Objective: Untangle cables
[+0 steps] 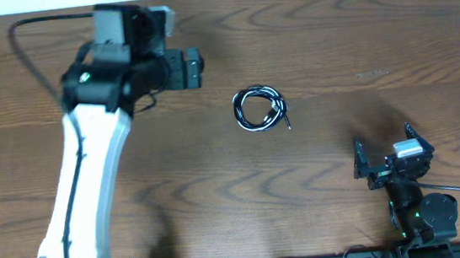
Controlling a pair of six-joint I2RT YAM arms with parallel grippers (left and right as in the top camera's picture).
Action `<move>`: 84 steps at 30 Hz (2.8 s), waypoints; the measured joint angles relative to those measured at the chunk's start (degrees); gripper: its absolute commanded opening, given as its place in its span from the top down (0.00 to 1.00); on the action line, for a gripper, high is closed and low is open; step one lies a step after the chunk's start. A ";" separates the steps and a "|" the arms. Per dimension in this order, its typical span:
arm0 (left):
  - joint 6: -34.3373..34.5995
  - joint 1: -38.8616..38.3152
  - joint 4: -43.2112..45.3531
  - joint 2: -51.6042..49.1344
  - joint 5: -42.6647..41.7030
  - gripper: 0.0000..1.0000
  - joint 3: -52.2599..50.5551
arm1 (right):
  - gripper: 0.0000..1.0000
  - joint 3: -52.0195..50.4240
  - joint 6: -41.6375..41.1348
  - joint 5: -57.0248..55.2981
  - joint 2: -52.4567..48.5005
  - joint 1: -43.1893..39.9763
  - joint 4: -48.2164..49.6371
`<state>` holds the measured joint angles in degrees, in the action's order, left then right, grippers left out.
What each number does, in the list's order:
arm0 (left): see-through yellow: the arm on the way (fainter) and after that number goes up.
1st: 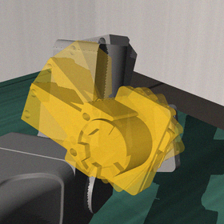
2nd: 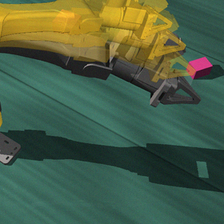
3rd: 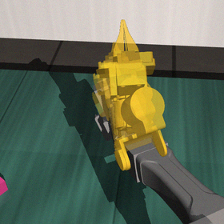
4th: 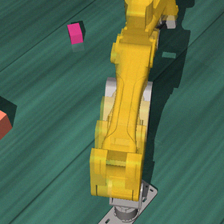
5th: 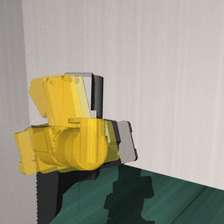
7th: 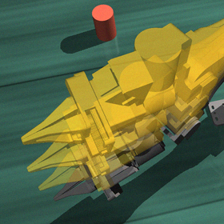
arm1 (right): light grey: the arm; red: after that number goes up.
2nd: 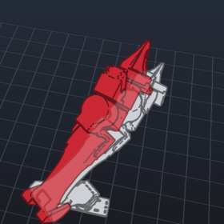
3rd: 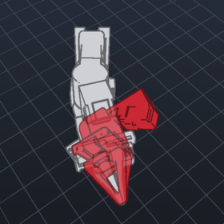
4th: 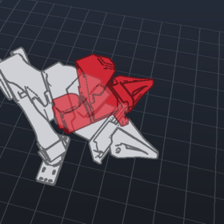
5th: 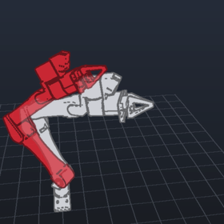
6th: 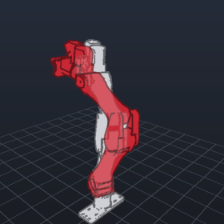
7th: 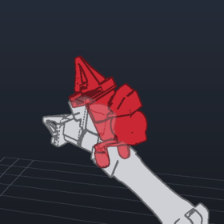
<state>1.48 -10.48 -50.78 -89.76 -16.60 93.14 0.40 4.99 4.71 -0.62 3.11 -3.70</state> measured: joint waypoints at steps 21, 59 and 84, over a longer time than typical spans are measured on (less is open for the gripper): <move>4.72 -1.86 0.68 -10.99 -5.77 0.07 0.00 | 0.01 0.00 0.00 0.00 0.00 0.00 0.00; 13.79 -12.57 12.13 -31.36 4.37 0.48 -4.55 | 0.01 0.00 0.00 0.98 0.00 0.00 0.09; 15.04 -17.18 15.04 -33.64 4.94 0.93 -4.57 | 0.01 24.90 -13.86 9.62 -22.14 0.00 -4.13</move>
<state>16.51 -27.66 -35.75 -123.39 -11.66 88.58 25.30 -8.86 14.33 -22.76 3.11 -7.84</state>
